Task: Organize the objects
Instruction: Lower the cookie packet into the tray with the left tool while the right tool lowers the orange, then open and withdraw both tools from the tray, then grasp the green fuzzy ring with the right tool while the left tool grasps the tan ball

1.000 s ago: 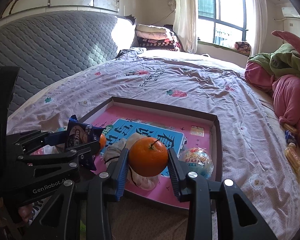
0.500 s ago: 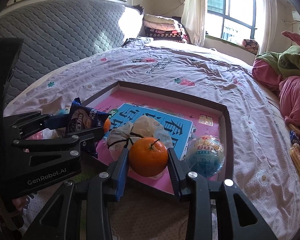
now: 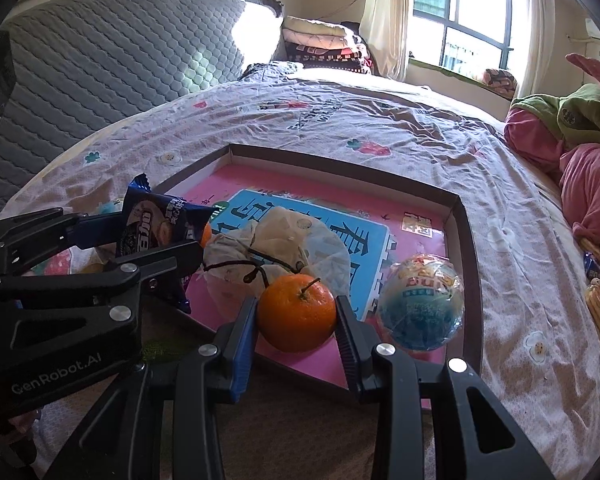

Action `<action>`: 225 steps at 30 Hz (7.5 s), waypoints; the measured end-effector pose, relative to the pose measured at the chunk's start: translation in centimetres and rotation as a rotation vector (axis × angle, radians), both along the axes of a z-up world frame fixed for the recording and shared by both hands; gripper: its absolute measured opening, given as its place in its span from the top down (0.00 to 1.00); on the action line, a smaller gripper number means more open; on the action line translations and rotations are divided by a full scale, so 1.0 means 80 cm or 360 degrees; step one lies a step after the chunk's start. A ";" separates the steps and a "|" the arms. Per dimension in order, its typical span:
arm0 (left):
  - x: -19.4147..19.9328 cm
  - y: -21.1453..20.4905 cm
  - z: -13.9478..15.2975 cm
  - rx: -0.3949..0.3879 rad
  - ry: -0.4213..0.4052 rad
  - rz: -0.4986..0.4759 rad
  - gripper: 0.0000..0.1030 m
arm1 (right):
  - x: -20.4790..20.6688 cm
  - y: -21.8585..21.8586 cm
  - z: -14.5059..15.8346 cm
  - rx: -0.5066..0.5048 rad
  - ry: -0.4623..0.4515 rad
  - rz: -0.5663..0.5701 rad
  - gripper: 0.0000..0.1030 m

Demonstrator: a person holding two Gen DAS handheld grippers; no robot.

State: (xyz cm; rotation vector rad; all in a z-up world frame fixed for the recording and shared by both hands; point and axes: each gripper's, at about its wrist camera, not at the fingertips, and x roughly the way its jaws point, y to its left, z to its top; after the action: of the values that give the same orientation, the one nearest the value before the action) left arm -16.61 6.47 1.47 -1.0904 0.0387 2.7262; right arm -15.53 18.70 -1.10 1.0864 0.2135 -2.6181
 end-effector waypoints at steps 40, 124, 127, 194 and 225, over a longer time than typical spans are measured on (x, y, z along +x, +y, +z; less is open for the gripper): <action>-0.015 0.007 -0.019 0.0096 -0.0128 -0.0018 0.48 | -0.007 0.016 -0.004 0.0068 -0.0048 -0.0106 0.63; 0.071 -0.093 0.058 0.0055 0.0162 0.0053 0.45 | 0.057 0.016 0.062 -0.0098 0.0139 -0.0047 0.46; 0.074 -0.104 0.055 0.0044 0.0158 0.0066 0.45 | 0.060 0.012 0.062 -0.0098 0.0140 -0.0038 0.46; 0.029 -0.085 -0.038 -0.0094 -0.0135 0.0100 0.67 | 0.047 -0.043 -0.025 -0.0073 -0.0196 0.0023 0.84; 0.052 -0.066 0.016 0.0039 0.0034 0.0076 0.67 | 0.063 -0.006 0.048 -0.0130 0.0121 -0.0073 0.85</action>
State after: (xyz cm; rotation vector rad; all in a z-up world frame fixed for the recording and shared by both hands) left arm -12.49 1.20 2.71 -1.0688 -0.0174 2.7732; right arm -10.46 18.20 2.76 0.9767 0.0986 -2.6860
